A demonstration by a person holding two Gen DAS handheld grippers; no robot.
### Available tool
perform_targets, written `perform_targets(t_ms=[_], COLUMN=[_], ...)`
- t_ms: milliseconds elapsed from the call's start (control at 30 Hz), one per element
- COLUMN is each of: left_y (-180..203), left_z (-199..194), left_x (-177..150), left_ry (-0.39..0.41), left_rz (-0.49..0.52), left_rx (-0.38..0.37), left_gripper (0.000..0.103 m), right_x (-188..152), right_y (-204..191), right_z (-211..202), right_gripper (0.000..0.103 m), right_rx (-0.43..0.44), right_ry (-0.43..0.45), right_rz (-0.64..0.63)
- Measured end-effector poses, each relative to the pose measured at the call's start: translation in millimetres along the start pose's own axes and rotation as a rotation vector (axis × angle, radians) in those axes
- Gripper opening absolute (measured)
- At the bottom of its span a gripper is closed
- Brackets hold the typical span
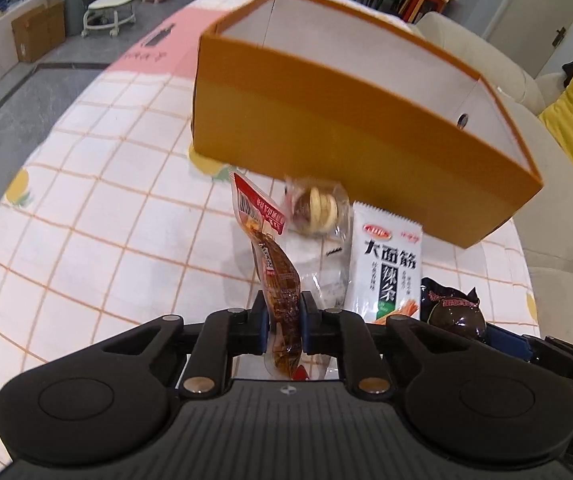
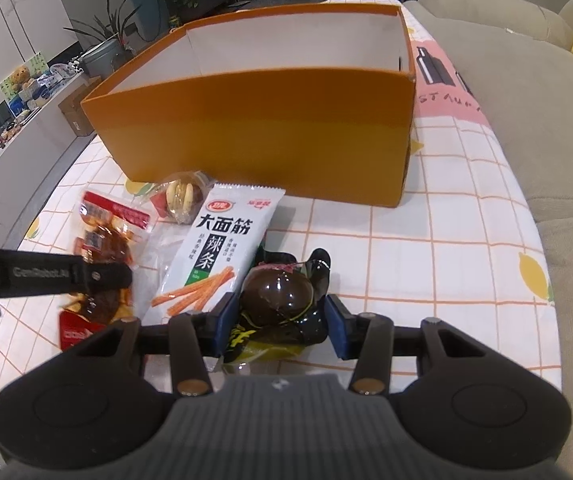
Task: Organize snacks
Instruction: 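Lift both packets and carry them over the orange box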
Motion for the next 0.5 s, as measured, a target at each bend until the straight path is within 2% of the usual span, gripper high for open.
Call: perform_targets(t_ms=[500], left_y=[24], left_z=[-42], left_x=[19], left_ry=[0.097], left_rz=[0.073], left_rx=[-0.028], left_gripper=[0.016], right_x=[17], right_y=[-6], right_z=[-37], right_gripper=[0.045], right_rx=[-0.002], right_ry=[0.079], right_rz=[-0.031])
Point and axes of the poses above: each gripper's, at about its wrist camera, not at the fingertips, and z roughly the way its jaws point, y to its right, x to its top, the point moved 2 cm from there along z, roughly the way its jaws point, and after that the axes turned 10 degrees about -x, right-handed, at the moved point
